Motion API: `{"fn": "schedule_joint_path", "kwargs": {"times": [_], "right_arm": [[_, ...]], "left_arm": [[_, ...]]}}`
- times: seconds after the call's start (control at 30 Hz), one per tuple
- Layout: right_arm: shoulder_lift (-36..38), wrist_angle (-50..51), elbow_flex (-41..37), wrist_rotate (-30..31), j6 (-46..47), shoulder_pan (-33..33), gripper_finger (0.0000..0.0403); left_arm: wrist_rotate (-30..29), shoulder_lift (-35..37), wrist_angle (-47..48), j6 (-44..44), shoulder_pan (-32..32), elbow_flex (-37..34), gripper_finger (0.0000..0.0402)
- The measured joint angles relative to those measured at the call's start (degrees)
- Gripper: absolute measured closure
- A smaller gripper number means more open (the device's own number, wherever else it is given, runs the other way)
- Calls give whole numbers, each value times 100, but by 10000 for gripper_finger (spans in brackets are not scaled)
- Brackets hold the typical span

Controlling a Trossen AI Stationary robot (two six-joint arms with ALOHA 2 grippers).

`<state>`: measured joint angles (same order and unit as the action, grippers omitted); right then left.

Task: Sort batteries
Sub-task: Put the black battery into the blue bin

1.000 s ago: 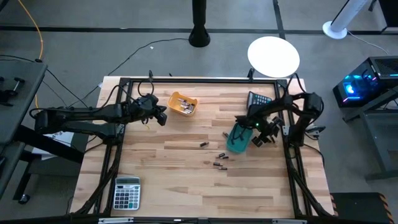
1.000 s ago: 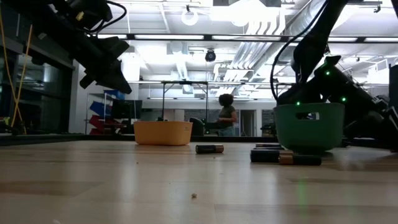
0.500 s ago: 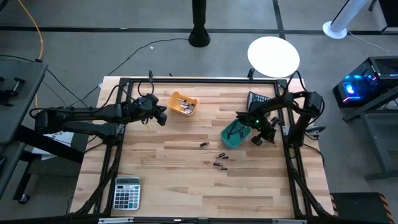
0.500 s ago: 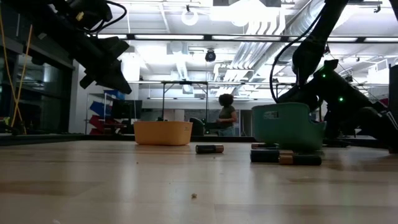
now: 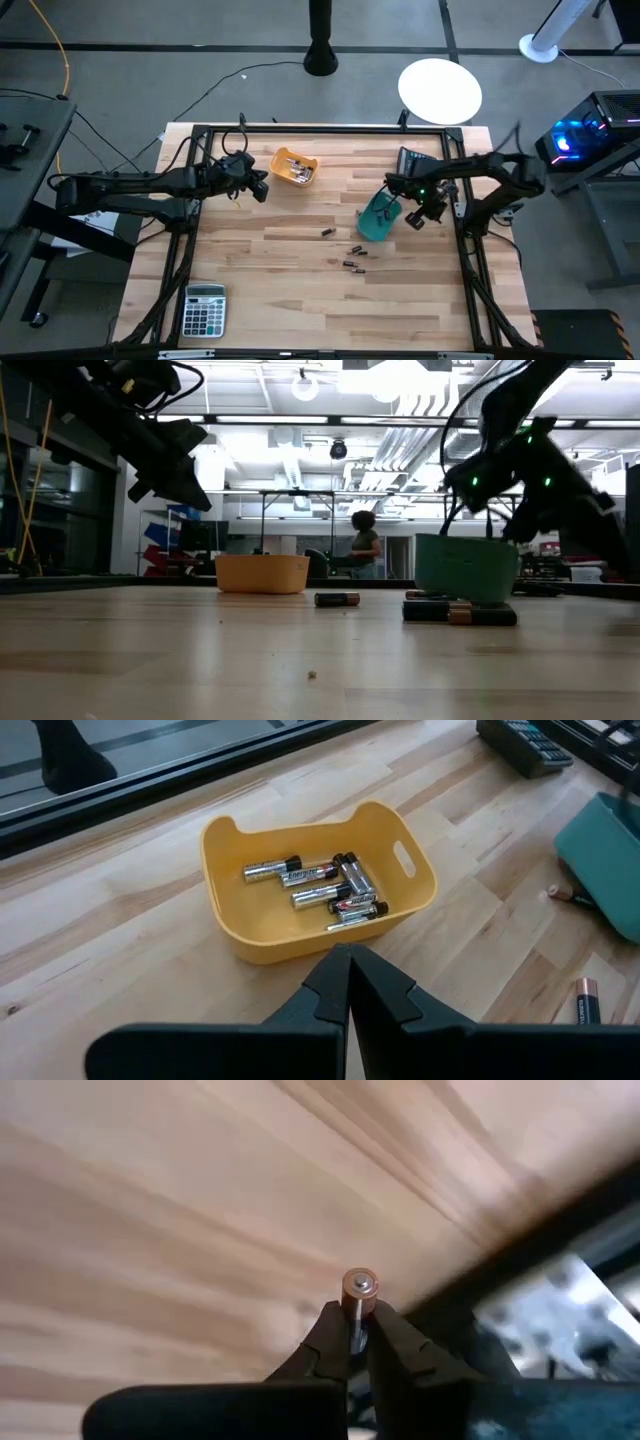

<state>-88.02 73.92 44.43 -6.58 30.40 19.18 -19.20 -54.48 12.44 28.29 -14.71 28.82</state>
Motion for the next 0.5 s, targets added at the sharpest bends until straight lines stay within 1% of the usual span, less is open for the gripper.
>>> {"fn": "schedule_joint_path", "kwargs": {"times": [0.17, 0.33, 0.4, 0.5], "right_arm": [[605, 509, 398, 203, 325, 4, 401], [1068, 515, 1075, 202, 698, 7, 402], [1193, 340, 1376, 170, 716, -23, 402], [1289, -408, 1690, -185, 734, -104, 402]], "left_arm": [[-42, 0, -2, -2, -1, 0, 402], [-44, 0, 1, 0, 0, 0, 402], [-45, 0, 1, 0, 0, 0, 402], [-44, 0, 1, 0, 2, 0, 402]]}}
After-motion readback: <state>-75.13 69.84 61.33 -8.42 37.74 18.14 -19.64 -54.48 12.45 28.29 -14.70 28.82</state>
